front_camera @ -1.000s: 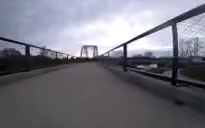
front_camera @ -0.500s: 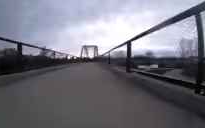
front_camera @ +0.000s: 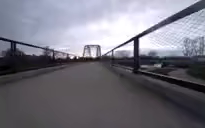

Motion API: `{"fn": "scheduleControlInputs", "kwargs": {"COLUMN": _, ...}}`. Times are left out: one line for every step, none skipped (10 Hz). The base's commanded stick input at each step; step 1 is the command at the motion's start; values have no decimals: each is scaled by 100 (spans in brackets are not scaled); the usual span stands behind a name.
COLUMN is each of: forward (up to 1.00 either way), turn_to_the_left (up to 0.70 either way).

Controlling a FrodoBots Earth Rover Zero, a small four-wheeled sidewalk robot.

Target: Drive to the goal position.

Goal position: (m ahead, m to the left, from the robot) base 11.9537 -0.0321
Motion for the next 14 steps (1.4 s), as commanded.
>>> {"fn": "scheduleControlInputs", "kwargs": {"forward": 100, "turn_to_the_left": 0}}
{"fn": "scheduleControlInputs", "kwargs": {"forward": 100, "turn_to_the_left": 0}}
{"fn": "scheduleControlInputs", "kwargs": {"forward": 100, "turn_to_the_left": 0}}
{"fn": "scheduleControlInputs", "kwargs": {"forward": 100, "turn_to_the_left": 0}}
{"fn": "scheduleControlInputs", "kwargs": {"forward": 100, "turn_to_the_left": 0}}
{"fn": "scheduleControlInputs", "kwargs": {"forward": 100, "turn_to_the_left": 0}}
{"fn": "scheduleControlInputs", "kwargs": {"forward": 100, "turn_to_the_left": 0}}
{"fn": "scheduleControlInputs", "kwargs": {"forward": 100, "turn_to_the_left": 0}}
{"fn": "scheduleControlInputs", "kwargs": {"forward": 100, "turn_to_the_left": 0}}
{"fn": "scheduleControlInputs", "kwargs": {"forward": 100, "turn_to_the_left": 0}}
{"fn": "scheduleControlInputs", "kwargs": {"forward": 100, "turn_to_the_left": 0}}
{"fn": "scheduleControlInputs", "kwargs": {"forward": 100, "turn_to_the_left": 0}}
{"fn": "scheduleControlInputs", "kwargs": {"forward": 100, "turn_to_the_left": 0}}
{"fn": "scheduleControlInputs", "kwargs": {"forward": 100, "turn_to_the_left": 0}}
